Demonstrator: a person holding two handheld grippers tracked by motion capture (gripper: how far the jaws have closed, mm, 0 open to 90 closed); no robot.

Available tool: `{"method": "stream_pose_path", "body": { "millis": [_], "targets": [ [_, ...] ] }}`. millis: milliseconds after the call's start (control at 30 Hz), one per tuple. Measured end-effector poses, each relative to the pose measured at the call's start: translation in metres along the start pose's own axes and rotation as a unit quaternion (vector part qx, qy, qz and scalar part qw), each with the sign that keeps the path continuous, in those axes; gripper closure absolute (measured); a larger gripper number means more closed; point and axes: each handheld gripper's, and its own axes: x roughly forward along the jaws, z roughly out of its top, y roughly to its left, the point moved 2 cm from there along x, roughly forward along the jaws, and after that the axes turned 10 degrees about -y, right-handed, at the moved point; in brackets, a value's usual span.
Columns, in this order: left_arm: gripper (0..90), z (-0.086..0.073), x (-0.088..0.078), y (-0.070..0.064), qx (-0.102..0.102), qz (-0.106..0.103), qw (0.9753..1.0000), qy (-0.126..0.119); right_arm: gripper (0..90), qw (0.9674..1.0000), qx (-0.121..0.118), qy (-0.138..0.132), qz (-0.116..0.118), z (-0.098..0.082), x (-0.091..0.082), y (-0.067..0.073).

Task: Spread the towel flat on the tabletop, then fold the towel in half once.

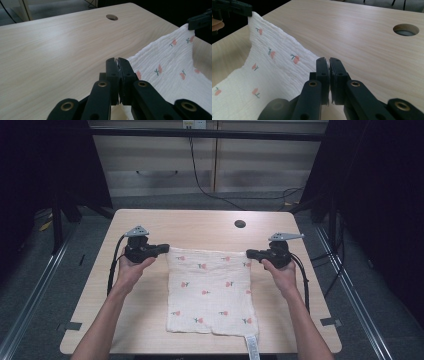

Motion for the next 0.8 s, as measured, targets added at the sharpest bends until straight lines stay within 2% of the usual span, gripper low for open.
{"method": "stream_pose_path", "body": {
  "millis": [200,333,433,600,633,800],
  "targets": [
    [88.0,0.012,-0.01,-0.001,-0.001,0.0,0.9999,-0.017,87.0,0.9999,-0.001,-0.014,-0.001,0.01,-0.005,0.003],
    [88.1,0.018,-0.013,-0.003,0.008,0.003,0.9997,-0.021,87.0,0.9998,0.0,-0.019,-0.004,0.013,-0.007,0.003],
    [88.1,0.025,-0.016,-0.005,0.014,0.009,0.9995,-0.026,87.1,0.9997,-0.008,-0.024,0.001,0.02,-0.009,0.009],
    [88.1,0.032,-0.018,-0.006,0.018,0.009,0.9993,-0.031,87.1,0.9994,-0.015,-0.03,-0.002,0.033,-0.014,0.011],
    [88.1,0.035,-0.018,-0.006,0.014,0.003,0.9992,-0.037,87.1,0.9993,-0.017,-0.032,-0.003,0.036,-0.014,0.01],
    [88.0,0.04,-0.015,-0.007,0.016,0.006,0.9991,-0.038,87.1,0.9993,-0.018,-0.031,-0.009,0.042,-0.016,0.008]
  ]
}}
